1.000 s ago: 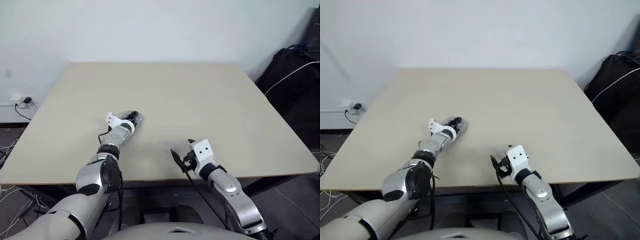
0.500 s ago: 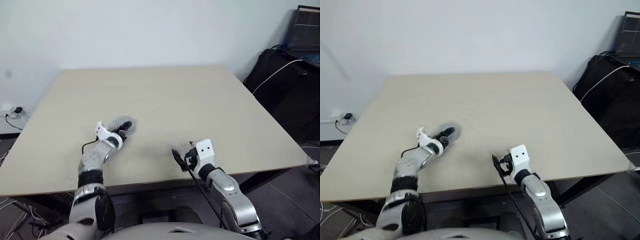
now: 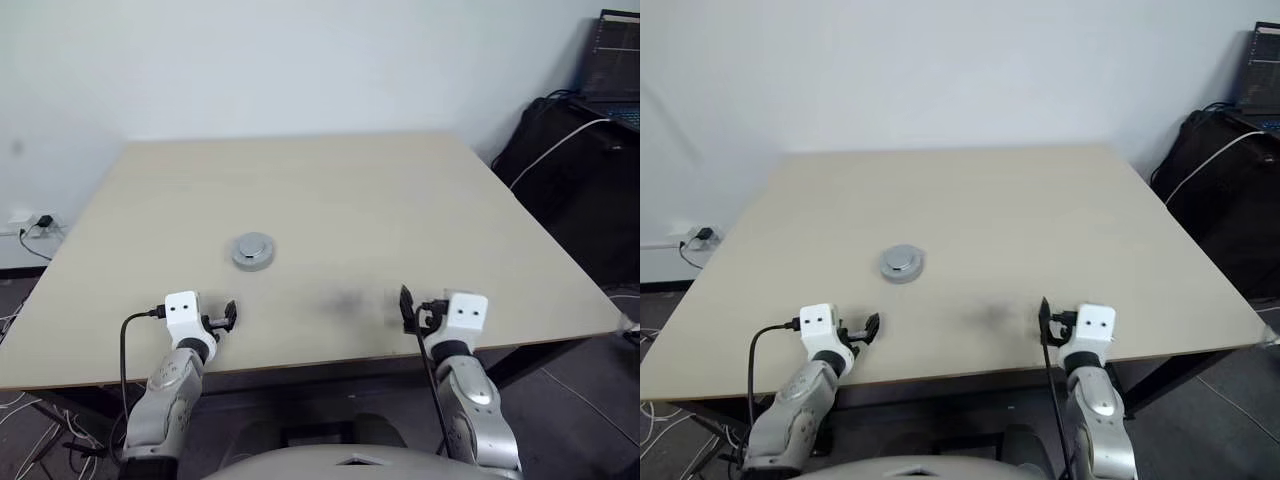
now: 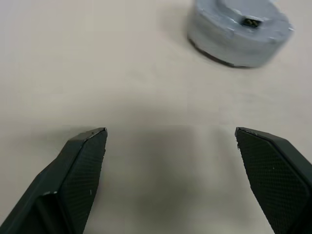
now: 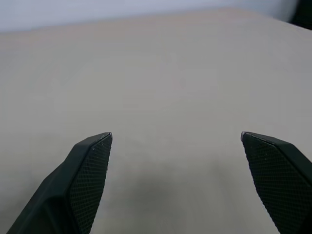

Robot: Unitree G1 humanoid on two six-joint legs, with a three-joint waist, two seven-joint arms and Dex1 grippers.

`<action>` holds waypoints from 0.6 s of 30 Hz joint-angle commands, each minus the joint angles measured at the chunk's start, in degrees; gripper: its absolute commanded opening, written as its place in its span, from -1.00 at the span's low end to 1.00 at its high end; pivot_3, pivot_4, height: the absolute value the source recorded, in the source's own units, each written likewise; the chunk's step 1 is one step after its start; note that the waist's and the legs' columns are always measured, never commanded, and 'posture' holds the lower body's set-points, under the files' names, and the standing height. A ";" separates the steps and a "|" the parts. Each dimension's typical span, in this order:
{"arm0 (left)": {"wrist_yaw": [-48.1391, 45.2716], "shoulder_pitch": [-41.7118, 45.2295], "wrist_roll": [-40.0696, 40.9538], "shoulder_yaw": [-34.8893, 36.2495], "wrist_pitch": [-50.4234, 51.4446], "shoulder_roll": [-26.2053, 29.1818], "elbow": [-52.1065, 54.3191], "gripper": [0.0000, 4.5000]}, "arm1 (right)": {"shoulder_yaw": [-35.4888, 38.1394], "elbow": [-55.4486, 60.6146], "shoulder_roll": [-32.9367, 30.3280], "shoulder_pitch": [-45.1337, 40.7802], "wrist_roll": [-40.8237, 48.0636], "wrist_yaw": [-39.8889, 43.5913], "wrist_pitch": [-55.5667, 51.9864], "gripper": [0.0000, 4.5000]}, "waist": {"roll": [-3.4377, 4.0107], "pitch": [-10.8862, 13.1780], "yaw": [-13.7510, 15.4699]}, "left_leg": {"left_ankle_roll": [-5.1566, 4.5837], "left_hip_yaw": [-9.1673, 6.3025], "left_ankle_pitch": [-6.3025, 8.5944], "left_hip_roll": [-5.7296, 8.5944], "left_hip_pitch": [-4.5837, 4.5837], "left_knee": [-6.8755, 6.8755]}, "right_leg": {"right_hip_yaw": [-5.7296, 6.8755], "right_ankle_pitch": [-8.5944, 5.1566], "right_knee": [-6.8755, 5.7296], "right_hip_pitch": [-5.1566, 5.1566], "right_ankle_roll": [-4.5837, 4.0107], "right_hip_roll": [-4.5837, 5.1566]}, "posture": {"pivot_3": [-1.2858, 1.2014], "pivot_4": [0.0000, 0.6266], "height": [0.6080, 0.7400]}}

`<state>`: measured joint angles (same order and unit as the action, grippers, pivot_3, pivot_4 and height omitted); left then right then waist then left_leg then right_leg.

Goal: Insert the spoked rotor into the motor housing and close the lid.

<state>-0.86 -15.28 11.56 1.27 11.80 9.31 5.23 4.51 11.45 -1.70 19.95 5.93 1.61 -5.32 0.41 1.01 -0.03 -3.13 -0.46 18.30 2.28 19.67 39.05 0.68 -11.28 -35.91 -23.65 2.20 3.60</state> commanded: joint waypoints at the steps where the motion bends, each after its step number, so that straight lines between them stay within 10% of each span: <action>1: 2.48 -0.65 -10.76 -3.70 -14.28 0.57 0.00 0.98 | -0.08 0.12 0.28 1.54 -2.35 -1.22 4.96 1.00 | 0.07 0.09 0.45 | 0.00 0.00 0.00 0.00 0.04 0.00 | 0.00 0.00 0.00 -0.03 0.01 0.03 | 0.03 -1.00 1.00; 18: 1.97 0.86 -11.49 -1.54 -26.66 -5.07 -7.10 0.98 | 1.53 -7.29 2.62 1.21 -5.68 -6.69 18.45 1.00 | 0.02 0.31 0.89 | -0.54 0.04 0.00 -0.01 0.16 0.02 | 0.13 -0.14 0.09 -0.08 0.21 0.08 | 0.03 -1.00 1.00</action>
<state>1.32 -15.12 0.12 -0.50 -13.39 4.51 -2.16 5.59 3.29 0.68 21.62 -0.25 -5.13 12.35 0.43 1.32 0.86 -3.69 -0.43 18.32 2.28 19.83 39.07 0.81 -11.45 -35.82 -23.73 2.41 3.68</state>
